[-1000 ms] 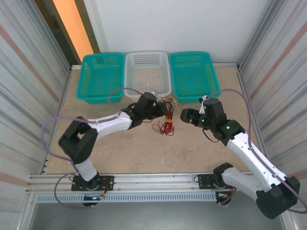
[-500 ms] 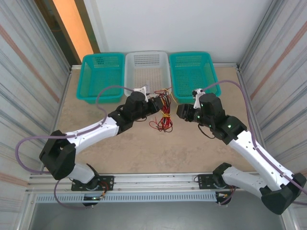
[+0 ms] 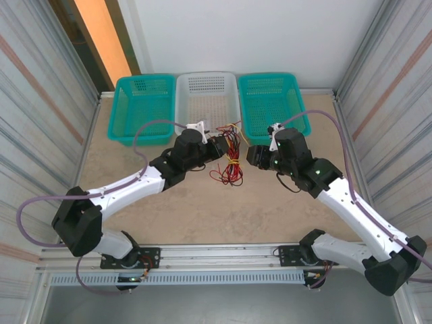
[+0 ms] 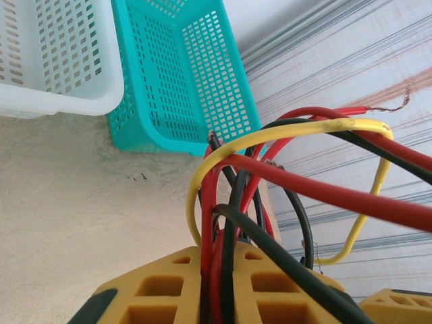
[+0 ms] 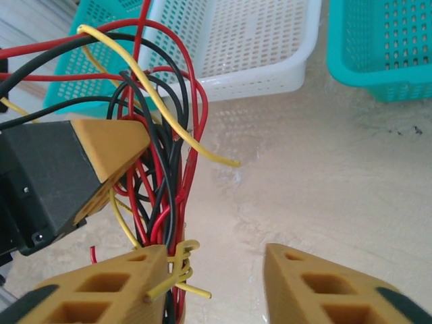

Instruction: Untangle the cables

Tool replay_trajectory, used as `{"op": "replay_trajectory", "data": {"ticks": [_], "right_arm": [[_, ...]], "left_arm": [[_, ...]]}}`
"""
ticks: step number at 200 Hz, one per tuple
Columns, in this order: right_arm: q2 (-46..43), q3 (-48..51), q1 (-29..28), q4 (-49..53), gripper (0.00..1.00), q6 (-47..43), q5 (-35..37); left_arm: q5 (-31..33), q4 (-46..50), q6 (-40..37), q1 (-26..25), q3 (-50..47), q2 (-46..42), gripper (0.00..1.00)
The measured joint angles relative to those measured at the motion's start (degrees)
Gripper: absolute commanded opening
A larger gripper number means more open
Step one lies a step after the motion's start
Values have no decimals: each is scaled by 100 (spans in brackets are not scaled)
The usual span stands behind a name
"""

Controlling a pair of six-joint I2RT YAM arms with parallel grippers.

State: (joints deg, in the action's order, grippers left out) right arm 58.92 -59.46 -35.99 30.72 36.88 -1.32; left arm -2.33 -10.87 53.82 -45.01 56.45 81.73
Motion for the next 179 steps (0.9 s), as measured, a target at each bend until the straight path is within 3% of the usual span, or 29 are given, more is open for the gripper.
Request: {"op": "replay_trajectory", "data": {"ticks": [30,92,130,179], "right_arm": [[0,-2,-4,0,0,17,-31],[-114,-61,105,-2,0,-4,-74],[-160,-37,804,-210,0,61,-697],[-195,525,1469,-1196,0,544,-1755]], "left_arm": [[-4,-24,0,0,0,-2,0],[-330,-1110,107,4,-448,-57,0],[-562,-2549,544,4,-772,-66,0],[-627,-4122,1067,-26,-925,-63,0]]}}
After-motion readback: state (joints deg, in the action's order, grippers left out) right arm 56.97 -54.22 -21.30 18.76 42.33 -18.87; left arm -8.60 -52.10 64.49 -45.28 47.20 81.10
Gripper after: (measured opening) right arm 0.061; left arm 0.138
